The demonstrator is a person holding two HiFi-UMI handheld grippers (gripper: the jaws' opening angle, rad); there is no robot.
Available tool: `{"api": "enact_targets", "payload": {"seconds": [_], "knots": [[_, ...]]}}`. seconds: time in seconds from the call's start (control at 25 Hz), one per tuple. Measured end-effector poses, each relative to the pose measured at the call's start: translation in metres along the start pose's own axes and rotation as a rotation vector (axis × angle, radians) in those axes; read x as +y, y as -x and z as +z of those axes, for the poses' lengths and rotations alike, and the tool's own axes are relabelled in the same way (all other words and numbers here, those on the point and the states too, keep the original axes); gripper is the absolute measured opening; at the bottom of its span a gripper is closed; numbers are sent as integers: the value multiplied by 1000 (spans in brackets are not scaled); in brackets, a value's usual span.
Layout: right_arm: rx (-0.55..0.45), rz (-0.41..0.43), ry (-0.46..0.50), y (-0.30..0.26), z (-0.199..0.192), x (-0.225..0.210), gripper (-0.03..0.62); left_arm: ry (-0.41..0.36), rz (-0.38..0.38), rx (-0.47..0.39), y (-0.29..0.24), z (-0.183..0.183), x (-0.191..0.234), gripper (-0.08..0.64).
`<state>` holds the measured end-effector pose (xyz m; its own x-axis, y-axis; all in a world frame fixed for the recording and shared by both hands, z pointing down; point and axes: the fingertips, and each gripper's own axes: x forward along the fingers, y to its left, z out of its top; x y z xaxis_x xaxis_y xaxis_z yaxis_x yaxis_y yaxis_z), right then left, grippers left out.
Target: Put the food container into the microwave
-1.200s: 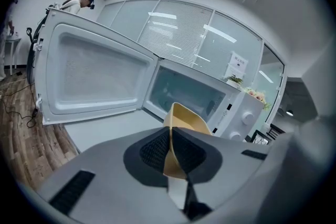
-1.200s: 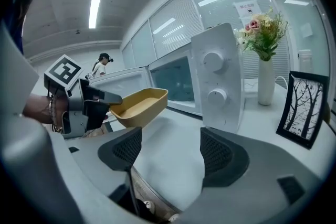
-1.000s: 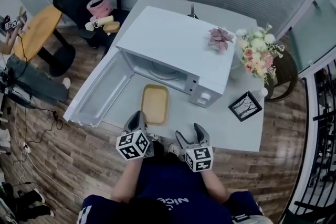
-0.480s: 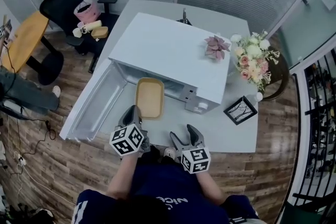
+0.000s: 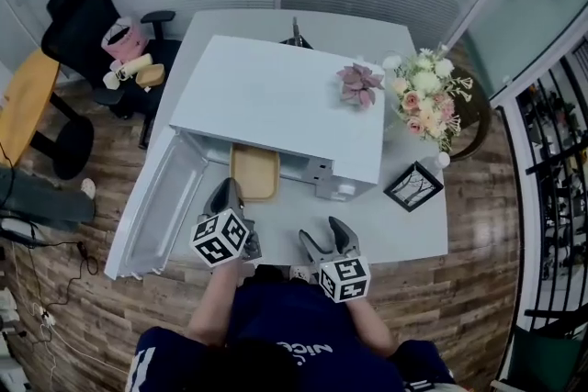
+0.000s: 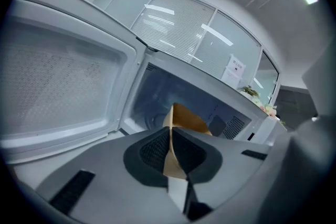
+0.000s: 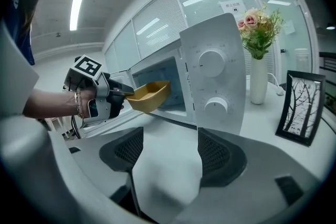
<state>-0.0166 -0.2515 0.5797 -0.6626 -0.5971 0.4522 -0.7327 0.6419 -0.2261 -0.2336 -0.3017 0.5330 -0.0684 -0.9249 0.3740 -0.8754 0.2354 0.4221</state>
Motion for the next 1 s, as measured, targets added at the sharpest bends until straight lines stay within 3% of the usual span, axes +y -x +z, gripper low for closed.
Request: {"api": "enact_targets", "payload": {"seconds": [0.32, 0.8, 1.0], "knots": [[-25, -75, -52, -3, 5, -13, 321, -60, -47, -3, -41, 15, -6, 20], [-24, -170, -83, 4, 3, -32, 319, -27, -78, 24, -78, 13, -11, 20], [-13, -168, -19, 5, 6, -25, 316, -10, -60, 26, -93, 11, -7, 20]]}}
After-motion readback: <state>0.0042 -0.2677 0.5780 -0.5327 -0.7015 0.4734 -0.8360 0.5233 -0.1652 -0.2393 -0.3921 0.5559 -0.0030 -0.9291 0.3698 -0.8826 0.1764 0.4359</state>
